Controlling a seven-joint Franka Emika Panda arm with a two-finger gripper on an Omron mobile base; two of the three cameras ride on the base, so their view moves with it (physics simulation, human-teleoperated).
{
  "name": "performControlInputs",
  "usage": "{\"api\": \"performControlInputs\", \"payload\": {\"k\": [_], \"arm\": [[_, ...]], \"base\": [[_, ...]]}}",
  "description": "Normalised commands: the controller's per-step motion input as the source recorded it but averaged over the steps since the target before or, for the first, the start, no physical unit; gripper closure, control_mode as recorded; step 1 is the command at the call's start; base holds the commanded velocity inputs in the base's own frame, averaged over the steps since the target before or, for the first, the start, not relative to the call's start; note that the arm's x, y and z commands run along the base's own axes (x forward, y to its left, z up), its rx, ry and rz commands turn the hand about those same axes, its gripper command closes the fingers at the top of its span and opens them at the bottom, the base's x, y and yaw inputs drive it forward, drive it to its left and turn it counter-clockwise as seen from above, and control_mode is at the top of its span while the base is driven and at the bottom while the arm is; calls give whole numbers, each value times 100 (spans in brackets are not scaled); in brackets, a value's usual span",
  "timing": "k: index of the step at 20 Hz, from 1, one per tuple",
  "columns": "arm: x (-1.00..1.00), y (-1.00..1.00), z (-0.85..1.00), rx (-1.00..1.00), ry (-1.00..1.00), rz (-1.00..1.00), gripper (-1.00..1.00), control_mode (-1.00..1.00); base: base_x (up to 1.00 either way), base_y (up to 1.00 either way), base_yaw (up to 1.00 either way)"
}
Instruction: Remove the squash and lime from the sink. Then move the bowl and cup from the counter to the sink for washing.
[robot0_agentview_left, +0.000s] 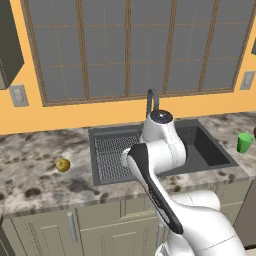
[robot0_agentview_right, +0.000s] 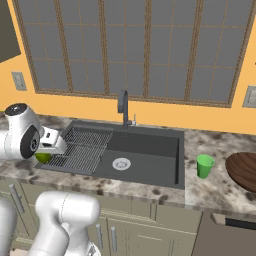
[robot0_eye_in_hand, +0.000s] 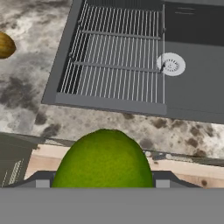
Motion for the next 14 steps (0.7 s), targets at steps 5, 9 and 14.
{"api": "performControlInputs", "payload": {"k": [5,9,14], "arm": [[4,73,0,0,0,0,100,-100],[12,67,0,0,0,0,100,-100],[17,63,-4,1,0,0,100,-100]], "base": [[0,0,0],[0,0,0],[0,0,0]]}}
